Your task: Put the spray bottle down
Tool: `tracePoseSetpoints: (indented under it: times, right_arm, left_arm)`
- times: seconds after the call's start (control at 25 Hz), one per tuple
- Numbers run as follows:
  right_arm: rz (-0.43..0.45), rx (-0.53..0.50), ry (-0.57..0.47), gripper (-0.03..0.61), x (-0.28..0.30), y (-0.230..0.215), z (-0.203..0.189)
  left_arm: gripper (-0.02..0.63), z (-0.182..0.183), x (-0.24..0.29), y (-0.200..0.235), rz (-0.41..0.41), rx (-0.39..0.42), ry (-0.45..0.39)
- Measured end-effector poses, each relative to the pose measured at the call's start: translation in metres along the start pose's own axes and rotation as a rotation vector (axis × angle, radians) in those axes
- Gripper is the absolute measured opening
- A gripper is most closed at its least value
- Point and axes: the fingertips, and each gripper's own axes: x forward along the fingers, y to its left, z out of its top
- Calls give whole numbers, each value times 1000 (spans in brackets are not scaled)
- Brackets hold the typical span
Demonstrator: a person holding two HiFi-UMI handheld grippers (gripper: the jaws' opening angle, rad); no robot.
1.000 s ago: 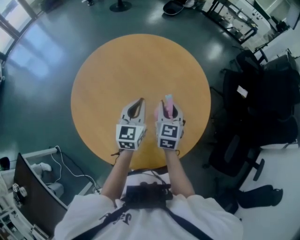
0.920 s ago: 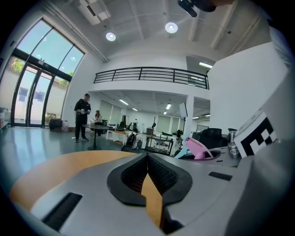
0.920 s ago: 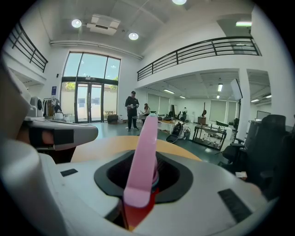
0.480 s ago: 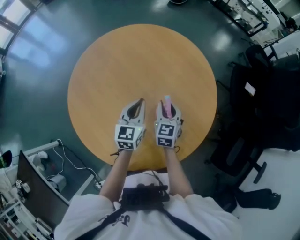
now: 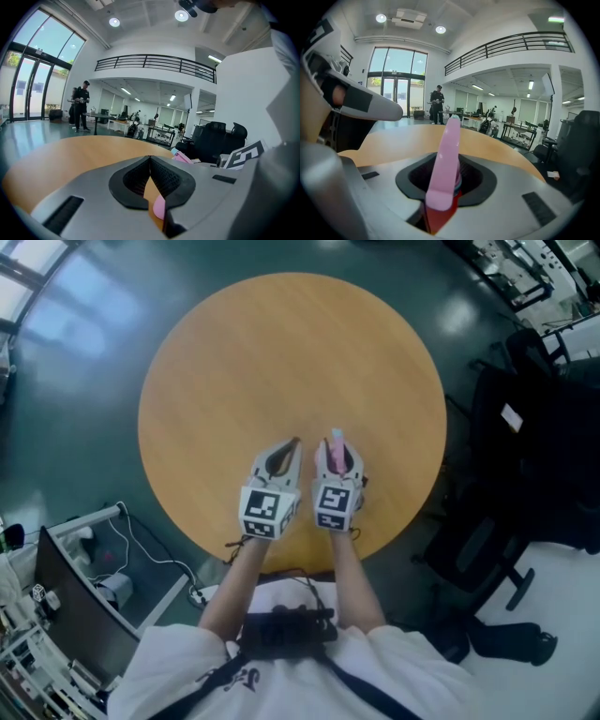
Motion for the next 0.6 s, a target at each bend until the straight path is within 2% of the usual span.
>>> tracePoseSetpoints:
  times: [0.2, 0.44, 0.6]
  right_arm:
    - [-4, 28, -43, 146, -5, -4, -4]
    - [-44, 85, -35, 218, -22, -12, -10]
    - [-68, 101, -70, 219, -46, -17, -4]
  left_arm:
    - [12, -3, -8, -7, -4, 6, 4]
    - [12, -6, -29, -10, -11, 33, -2]
    - [12, -1, -48, -16, -17, 36, -31]
